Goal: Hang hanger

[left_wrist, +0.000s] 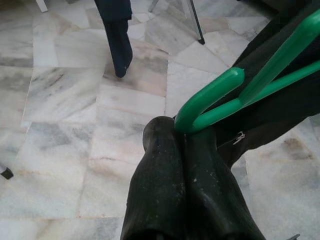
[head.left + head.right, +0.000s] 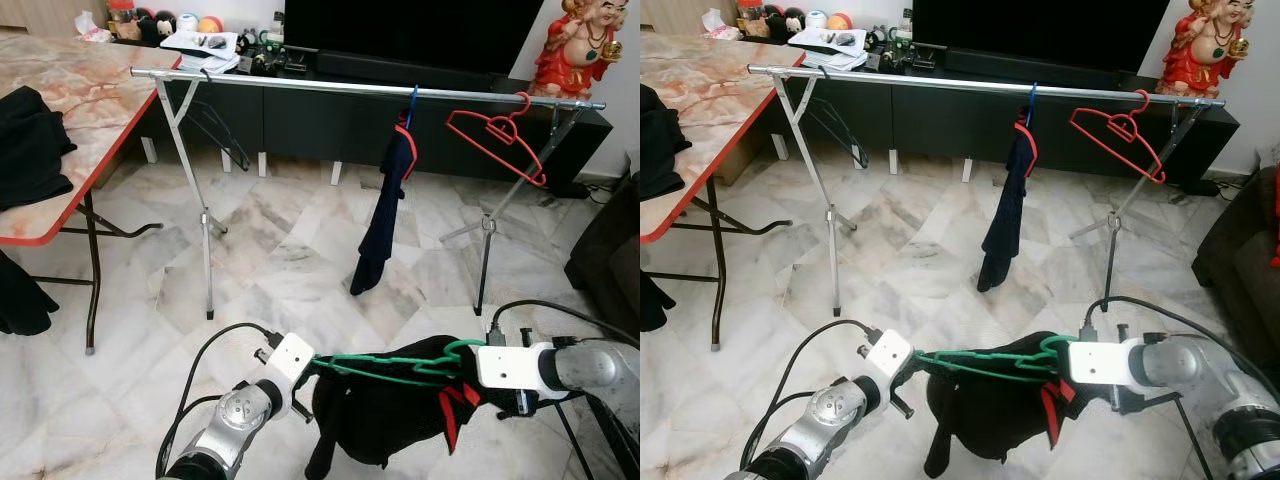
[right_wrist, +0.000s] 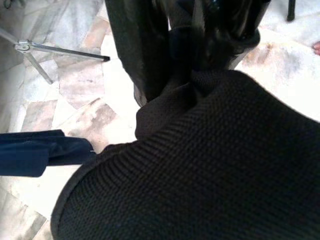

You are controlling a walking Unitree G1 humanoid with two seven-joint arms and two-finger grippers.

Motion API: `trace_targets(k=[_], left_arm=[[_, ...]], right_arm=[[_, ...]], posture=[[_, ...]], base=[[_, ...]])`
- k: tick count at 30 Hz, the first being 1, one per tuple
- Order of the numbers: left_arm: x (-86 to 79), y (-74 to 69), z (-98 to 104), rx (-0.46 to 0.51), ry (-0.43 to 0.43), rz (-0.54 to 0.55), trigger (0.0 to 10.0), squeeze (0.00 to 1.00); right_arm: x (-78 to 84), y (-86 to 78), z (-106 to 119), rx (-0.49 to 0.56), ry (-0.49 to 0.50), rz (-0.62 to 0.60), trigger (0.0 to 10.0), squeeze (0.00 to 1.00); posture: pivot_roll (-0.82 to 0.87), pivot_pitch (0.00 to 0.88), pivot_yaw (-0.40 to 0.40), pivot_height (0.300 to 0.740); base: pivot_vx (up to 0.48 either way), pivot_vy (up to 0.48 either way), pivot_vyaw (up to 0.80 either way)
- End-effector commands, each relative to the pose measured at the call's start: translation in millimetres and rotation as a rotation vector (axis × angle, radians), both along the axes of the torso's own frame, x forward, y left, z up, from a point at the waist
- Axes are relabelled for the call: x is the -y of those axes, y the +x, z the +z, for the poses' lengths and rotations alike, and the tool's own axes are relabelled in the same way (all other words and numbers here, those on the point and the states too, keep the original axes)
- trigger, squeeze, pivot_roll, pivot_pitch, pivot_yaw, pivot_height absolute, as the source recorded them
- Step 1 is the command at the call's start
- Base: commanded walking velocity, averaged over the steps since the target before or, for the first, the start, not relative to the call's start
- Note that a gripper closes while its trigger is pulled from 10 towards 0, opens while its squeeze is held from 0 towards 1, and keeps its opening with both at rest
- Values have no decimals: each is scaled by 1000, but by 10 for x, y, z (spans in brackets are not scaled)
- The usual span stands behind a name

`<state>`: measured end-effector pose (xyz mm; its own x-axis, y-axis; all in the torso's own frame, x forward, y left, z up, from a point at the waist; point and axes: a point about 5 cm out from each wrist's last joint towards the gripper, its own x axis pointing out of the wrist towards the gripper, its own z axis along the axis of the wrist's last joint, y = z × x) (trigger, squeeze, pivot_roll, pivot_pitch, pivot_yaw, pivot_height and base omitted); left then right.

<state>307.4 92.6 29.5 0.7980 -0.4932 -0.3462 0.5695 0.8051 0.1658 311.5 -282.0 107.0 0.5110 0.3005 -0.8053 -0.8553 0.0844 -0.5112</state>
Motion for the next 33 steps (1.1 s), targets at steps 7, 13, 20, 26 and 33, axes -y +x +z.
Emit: trace_targets(k=[7,13,20,26,33], left_arm=[[-705,11,-123,-65,56,378,0,0],[-908,46,-101,-84,56,550,0,0],[-1019,53,-97,-111,33,653,0,0],[-716,92,-22,-86,-100,425,0,0],[-252,33,247,-63,-334,-24,745,0]], right_arm=[[595,-263,112,-68,61,-247,0,0],[743,-350,101,-126,-110,-236,0,0],[853,-385,132,-125,-240,-235,0,0],[752,-321,72,-74,-235,-204,0,0],[405,-189,-170,-4,-164,-180,0,0]], posture=[[-18,149,-91,721],[-21,148,-87,721],[-22,143,-87,721],[-24,137,-90,721],[-13,127,-91,721]], base=[[0,0,0],[0,0,0],[0,0,0],[0,0,0],[0,0,0]])
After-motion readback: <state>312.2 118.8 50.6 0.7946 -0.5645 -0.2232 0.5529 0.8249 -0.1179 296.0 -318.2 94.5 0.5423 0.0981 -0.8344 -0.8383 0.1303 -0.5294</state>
